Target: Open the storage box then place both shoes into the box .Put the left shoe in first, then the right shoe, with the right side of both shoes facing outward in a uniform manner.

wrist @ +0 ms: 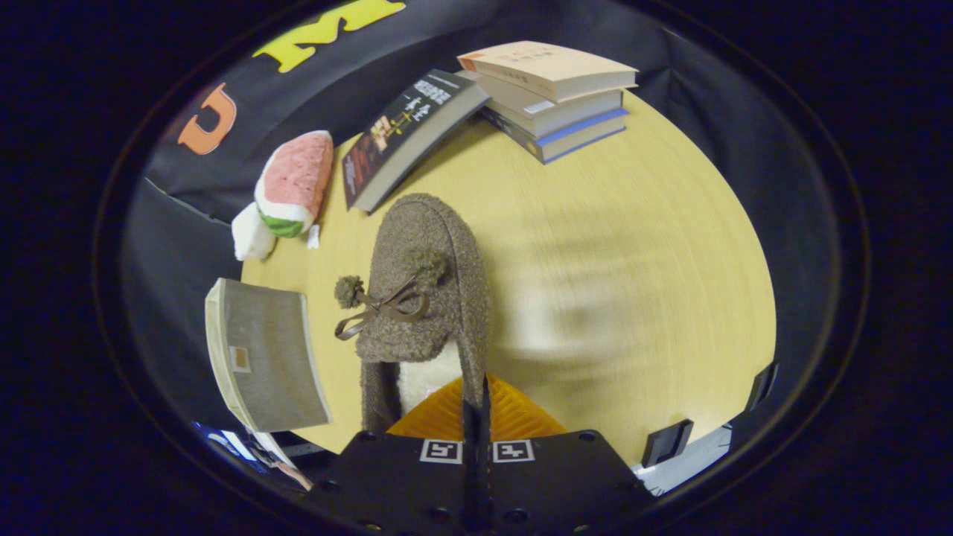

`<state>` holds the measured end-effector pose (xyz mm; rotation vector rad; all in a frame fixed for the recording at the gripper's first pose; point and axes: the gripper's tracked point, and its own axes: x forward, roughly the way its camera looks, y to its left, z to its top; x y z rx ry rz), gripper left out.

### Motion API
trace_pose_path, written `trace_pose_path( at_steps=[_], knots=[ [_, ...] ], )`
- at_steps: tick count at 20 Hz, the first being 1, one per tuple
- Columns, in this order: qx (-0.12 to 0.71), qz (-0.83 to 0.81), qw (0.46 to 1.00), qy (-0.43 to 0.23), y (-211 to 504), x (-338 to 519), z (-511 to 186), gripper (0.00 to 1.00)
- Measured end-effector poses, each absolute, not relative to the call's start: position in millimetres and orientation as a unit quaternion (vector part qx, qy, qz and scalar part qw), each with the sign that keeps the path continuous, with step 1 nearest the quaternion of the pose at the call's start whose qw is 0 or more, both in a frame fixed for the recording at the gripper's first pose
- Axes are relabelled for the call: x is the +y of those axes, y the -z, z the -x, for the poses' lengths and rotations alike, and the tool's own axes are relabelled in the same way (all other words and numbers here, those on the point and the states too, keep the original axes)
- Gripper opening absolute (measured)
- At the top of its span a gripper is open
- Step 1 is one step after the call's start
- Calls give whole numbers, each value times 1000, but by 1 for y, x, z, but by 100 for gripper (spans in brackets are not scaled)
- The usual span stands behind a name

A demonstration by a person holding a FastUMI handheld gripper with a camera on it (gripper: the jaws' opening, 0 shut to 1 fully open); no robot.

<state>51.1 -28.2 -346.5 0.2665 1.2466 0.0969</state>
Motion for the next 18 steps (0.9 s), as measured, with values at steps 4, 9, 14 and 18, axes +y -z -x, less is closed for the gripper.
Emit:
trace_pose_path(
  at_steps=[4, 9, 14, 18],
  knots=[
    [560, -103, 818, -78, 297, 28, -43, 0],
    [537, -89, 830, -124, 246, 120, -33, 0],
    [537, -76, 826, -154, 229, 218, -17, 0],
    [552, -62, 817, -156, 246, 285, -4, 0]
  ],
)
